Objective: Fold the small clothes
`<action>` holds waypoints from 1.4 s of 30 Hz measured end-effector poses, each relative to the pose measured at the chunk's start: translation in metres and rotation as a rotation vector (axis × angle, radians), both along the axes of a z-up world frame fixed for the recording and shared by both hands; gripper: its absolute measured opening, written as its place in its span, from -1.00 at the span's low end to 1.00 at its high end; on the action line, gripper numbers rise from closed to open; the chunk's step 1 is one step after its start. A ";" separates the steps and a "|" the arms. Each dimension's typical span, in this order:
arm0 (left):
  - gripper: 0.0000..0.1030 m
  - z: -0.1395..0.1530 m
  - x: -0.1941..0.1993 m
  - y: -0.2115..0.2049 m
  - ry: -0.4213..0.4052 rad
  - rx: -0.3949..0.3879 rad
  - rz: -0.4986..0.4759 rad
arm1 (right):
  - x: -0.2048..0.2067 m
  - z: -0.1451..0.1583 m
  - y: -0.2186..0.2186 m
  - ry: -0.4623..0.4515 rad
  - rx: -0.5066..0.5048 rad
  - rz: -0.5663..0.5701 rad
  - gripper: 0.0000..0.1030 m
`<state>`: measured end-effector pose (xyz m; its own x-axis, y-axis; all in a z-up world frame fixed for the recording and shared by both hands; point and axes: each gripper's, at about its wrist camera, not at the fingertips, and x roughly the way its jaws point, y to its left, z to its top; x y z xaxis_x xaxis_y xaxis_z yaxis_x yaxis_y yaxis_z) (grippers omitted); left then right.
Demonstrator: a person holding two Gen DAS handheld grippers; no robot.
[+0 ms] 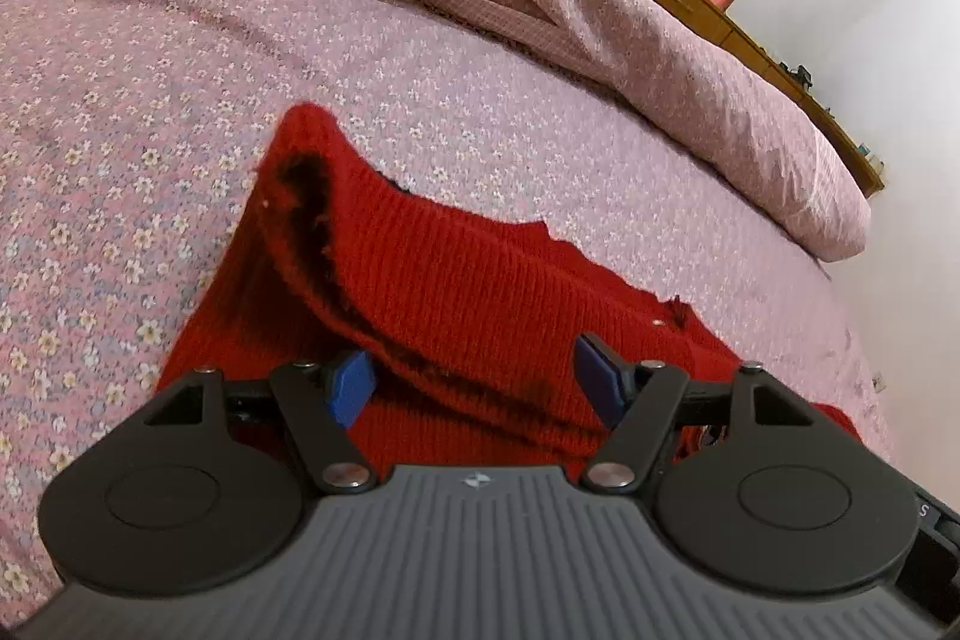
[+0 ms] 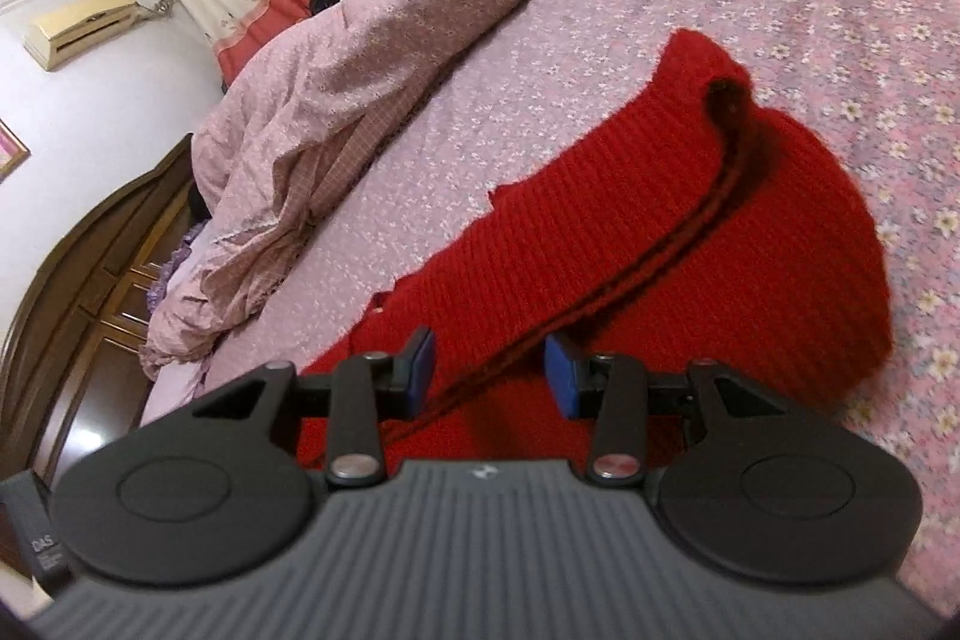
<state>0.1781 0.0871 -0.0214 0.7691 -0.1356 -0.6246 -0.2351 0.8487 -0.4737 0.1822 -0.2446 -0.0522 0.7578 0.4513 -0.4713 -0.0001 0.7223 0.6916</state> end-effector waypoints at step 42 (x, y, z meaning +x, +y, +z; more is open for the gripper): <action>0.33 0.013 0.015 -0.008 0.017 0.482 -0.167 | 0.004 0.033 -0.008 -0.204 -0.454 -0.022 0.07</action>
<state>0.1931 0.0786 -0.0089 0.7507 0.0509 -0.6587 -0.0823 0.9965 -0.0168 0.1858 -0.2529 -0.0191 0.8619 0.2182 -0.4578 -0.0843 0.9518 0.2949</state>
